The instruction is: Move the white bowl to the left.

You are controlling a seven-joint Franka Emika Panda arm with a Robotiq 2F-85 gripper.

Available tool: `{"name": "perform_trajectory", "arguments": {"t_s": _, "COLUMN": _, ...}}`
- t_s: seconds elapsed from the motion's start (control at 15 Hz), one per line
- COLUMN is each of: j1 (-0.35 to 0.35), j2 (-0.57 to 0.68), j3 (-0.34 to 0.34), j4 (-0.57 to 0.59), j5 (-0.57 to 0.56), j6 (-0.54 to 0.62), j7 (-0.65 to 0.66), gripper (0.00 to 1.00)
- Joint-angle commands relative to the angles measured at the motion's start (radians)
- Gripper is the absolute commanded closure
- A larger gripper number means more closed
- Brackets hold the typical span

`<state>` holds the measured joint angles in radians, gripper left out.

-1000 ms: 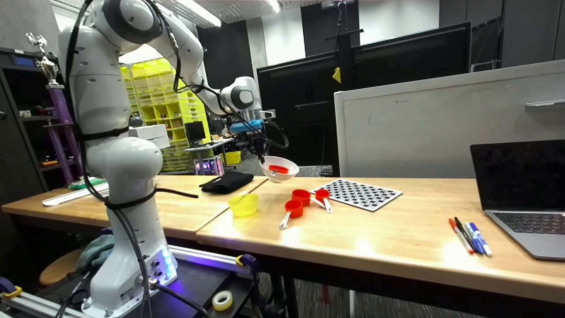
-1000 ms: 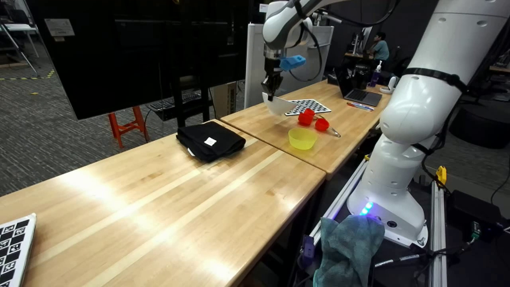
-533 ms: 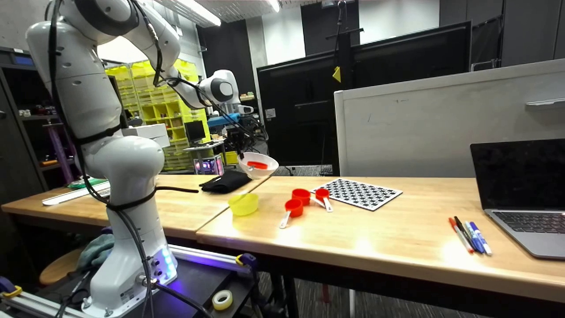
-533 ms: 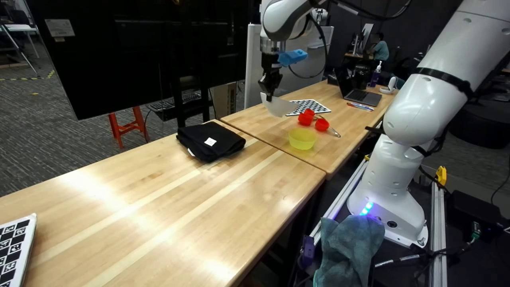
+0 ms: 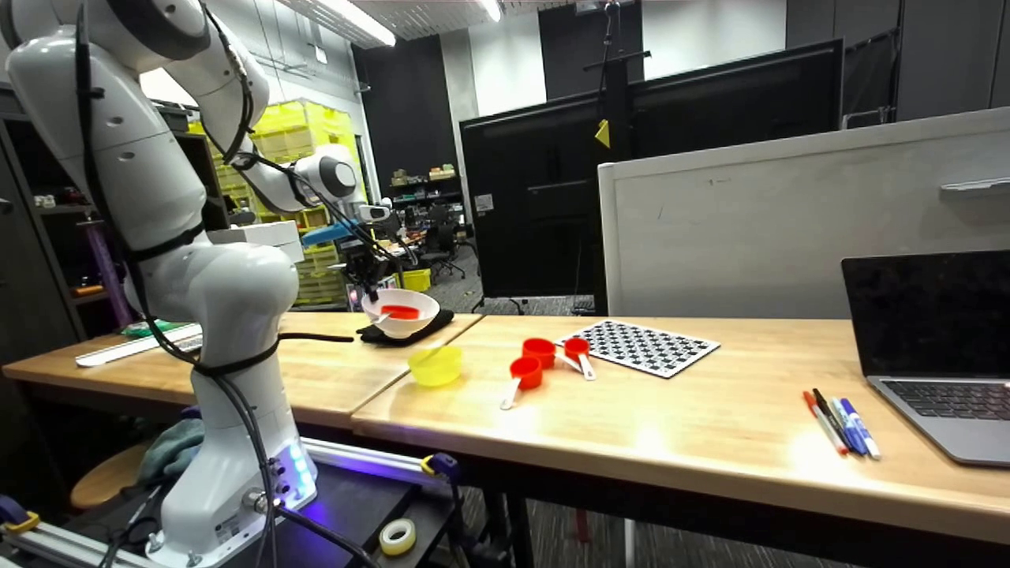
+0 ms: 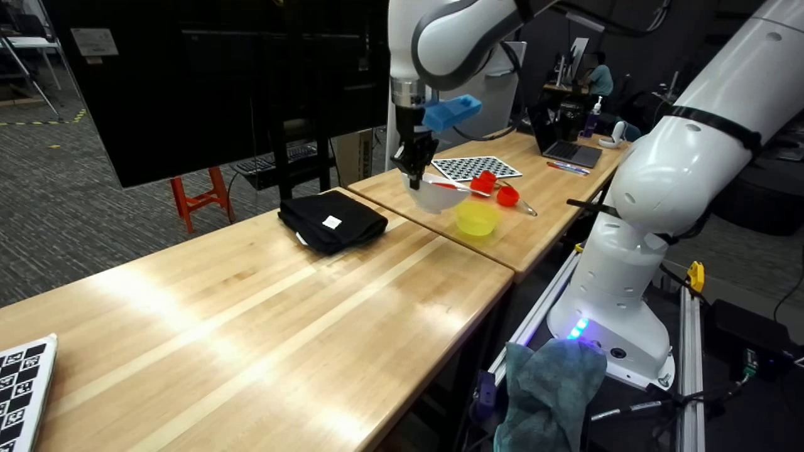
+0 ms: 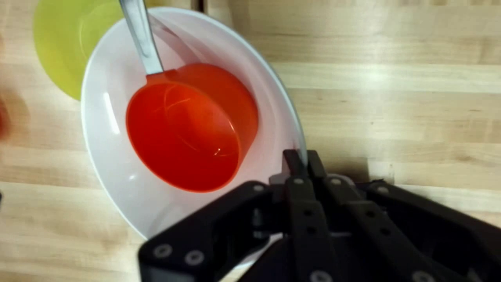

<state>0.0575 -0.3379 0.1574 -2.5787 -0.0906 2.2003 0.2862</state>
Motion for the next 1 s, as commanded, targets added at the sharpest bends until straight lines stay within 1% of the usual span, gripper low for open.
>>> {"name": "perform_trajectory", "arguments": {"t_s": 0.0, "j1": 0.05, "j2": -0.075, "j3": 0.067, "j4": -0.058, "j5": 0.023, "j6": -0.03, "j7": 0.104, "gripper": 0.99}}
{"name": "perform_trajectory", "arguments": {"t_s": 0.2, "j1": 0.083, "j2": -0.067, "j3": 0.109, "j4": -0.062, "j5": 0.035, "j6": -0.05, "j7": 0.145, "gripper": 0.99}}
{"name": "perform_trajectory", "arguments": {"t_s": 0.4, "j1": 0.102, "j2": -0.035, "j3": 0.122, "j4": -0.054, "j5": 0.044, "j6": -0.034, "j7": 0.135, "gripper": 0.99}}
{"name": "perform_trajectory", "arguments": {"t_s": 0.73, "j1": 0.099, "j2": 0.058, "j3": 0.133, "j4": -0.007, "j5": 0.039, "j6": 0.018, "j7": 0.147, "gripper": 0.99}}
{"name": "perform_trajectory", "arguments": {"t_s": 0.93, "j1": 0.105, "j2": 0.131, "j3": 0.146, "j4": 0.039, "j5": 0.034, "j6": 0.042, "j7": 0.182, "gripper": 0.99}}
